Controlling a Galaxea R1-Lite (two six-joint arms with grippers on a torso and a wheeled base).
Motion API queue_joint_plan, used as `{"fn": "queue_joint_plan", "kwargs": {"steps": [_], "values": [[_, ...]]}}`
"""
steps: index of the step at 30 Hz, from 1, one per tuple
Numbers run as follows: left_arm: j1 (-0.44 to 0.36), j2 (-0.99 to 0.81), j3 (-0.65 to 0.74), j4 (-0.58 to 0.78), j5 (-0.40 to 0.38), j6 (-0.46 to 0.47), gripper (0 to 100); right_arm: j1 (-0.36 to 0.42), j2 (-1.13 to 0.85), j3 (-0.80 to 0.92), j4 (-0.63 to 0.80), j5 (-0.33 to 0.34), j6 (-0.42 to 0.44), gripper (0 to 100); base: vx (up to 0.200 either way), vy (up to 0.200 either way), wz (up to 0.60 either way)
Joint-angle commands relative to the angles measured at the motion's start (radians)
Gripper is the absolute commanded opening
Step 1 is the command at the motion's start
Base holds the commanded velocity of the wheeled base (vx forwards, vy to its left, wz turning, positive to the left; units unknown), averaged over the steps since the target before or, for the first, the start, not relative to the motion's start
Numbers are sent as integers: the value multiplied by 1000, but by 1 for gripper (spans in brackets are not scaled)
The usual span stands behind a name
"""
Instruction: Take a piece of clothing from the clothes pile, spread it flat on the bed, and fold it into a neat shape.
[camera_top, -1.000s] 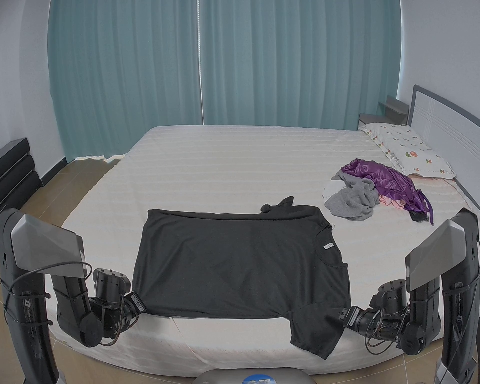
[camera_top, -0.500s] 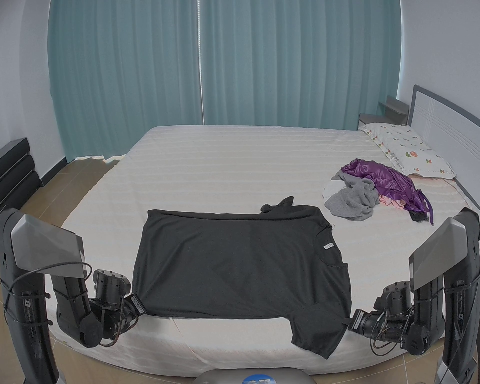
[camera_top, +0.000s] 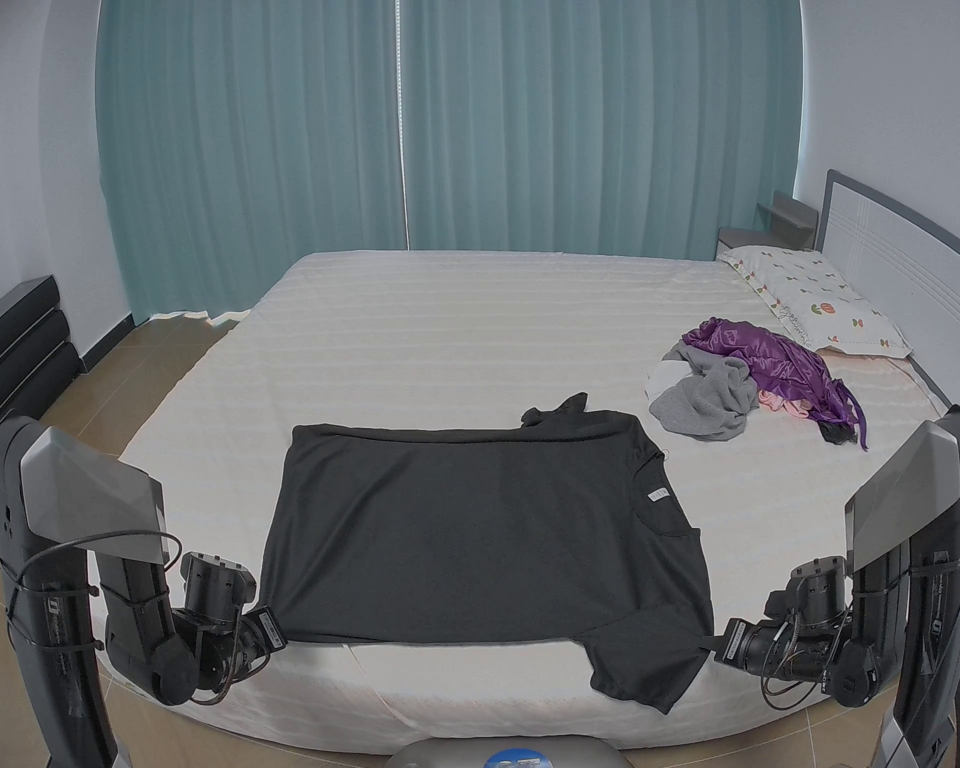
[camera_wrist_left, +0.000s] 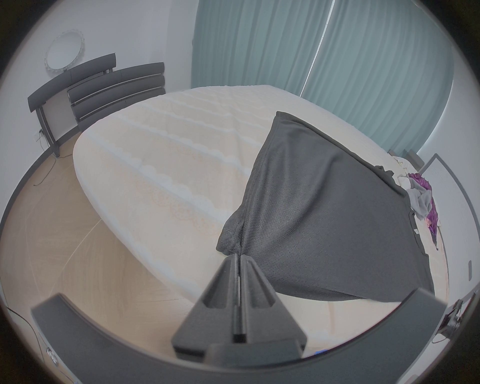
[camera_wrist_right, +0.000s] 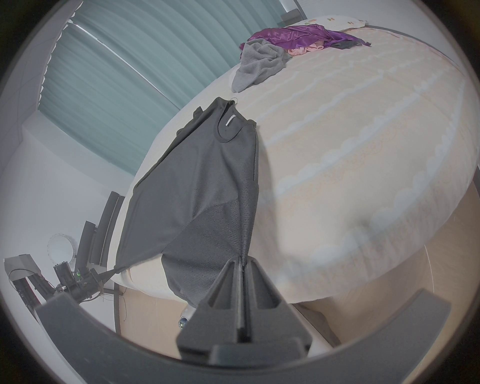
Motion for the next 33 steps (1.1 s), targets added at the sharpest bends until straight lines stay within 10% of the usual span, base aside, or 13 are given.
{"fn": "queue_joint_plan", "kwargs": {"steps": [1, 19, 29, 30, 31, 32, 33], "values": [[0, -4, 18, 0, 1, 14, 0, 6, -56, 18, 63, 5, -12, 0, 0, 0, 0], [9, -1, 90, 0, 1, 121, 0, -10, -108, 18, 293, 31, -196, 0, 0, 0, 0], [9, 42, 73, -14, -8, 112, 0, -11, 7, 18, 181, 28, -214, 0, 0, 0, 0], [9, 42, 68, -14, -10, 110, 0, -11, 20, 18, 157, 28, -214, 100, 0, 0, 0], [9, 40, 64, -14, -10, 109, 0, -11, 33, 18, 132, 30, -211, 100, 0, 0, 0], [9, 39, 64, -14, -10, 107, 100, -11, 37, 18, 126, 28, -211, 100, 0, 0, 0], [10, 36, 64, -14, -11, 104, 100, -11, 44, 18, 109, 30, -207, 100, 0, 0, 0]]}}
